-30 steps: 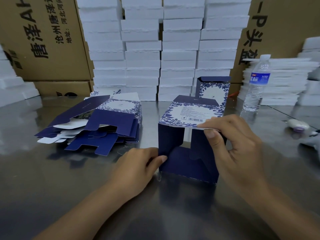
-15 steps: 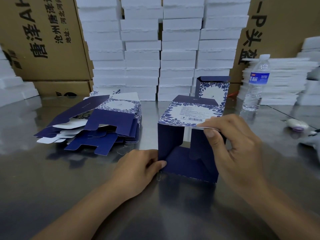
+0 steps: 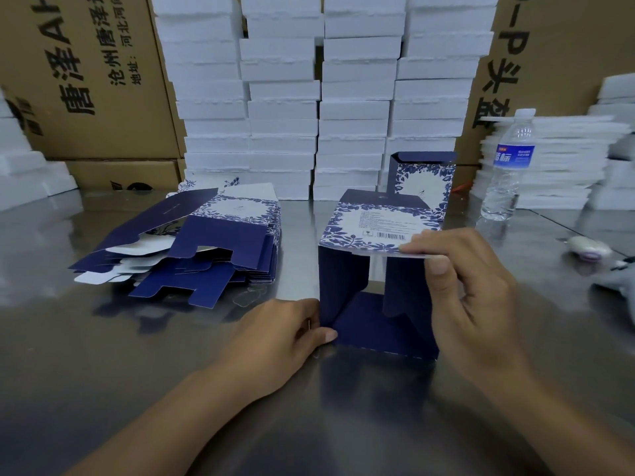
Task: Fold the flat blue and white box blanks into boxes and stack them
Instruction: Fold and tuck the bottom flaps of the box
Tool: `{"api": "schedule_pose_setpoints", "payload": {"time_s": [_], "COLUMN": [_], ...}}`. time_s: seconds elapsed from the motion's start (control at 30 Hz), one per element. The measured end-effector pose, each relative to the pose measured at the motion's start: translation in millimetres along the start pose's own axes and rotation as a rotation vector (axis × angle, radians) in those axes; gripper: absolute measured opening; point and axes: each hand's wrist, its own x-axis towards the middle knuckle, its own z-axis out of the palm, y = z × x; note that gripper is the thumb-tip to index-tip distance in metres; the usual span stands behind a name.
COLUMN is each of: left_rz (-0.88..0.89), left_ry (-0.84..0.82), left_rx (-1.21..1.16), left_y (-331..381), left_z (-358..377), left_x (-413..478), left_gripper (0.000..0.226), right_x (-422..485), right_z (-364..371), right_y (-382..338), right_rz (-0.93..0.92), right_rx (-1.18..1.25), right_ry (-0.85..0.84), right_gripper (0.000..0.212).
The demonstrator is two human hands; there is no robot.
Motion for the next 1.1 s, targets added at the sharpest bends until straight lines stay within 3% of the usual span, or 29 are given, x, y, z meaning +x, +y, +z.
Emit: {"api": "schedule_pose_setpoints", "payload": {"time_s": [0.17,0.3,0.43,0.5,0.57,0.77,0.87,0.97,1.1], "left_rz": [-0.005,-0.004,0.027,0.055,0.101,0.219,0.238,0.250,0.259], "left_ry": [0.030,0.040,0.027,0.032,0.103,0.589,0.588,0.555,0.632], "left_rx": [-0.042,-0.063,-0.118,-0.155,-0.160,-0.252,-0.297,-0.262,-0.226], "left_y": [-2,-2,-3,-3,-3,8,12,19,27], "left_z": [2,2,2,-1,-4,-9,-10,-10,-12], "left_x": [0,0,-1,-1,-1,0,-1,-5,-6], "left_gripper": [0.034,0.034,0.034,0.040,0.045,0.029,0.041,0.041,0.036], "right_x": [1,-1,-4,-3,-2,-4,-3,-2,-1], "right_z": [3,4,2,2,2,4,6,5,4], "right_y": [-2,-1,5,9,13,13,7,4,1], "right_rz": [0.142,0.152,0.065,0.001,-0.078,-0.199,-0.200,-0.180,-0.209], "right_rx": [0.217,0.106,-0.086,-0.171,-0.253,-0.297,-0.272,-0.271,-0.299], "right_ry": [-0.009,-0.094,-0.188,-0.157,-0.104,-0.011,-0.039,-0.058,-0.031], "right_gripper": [0.038,0.014,0.049,0.051,0.046,0.041,0.045,0.052,0.046]}}
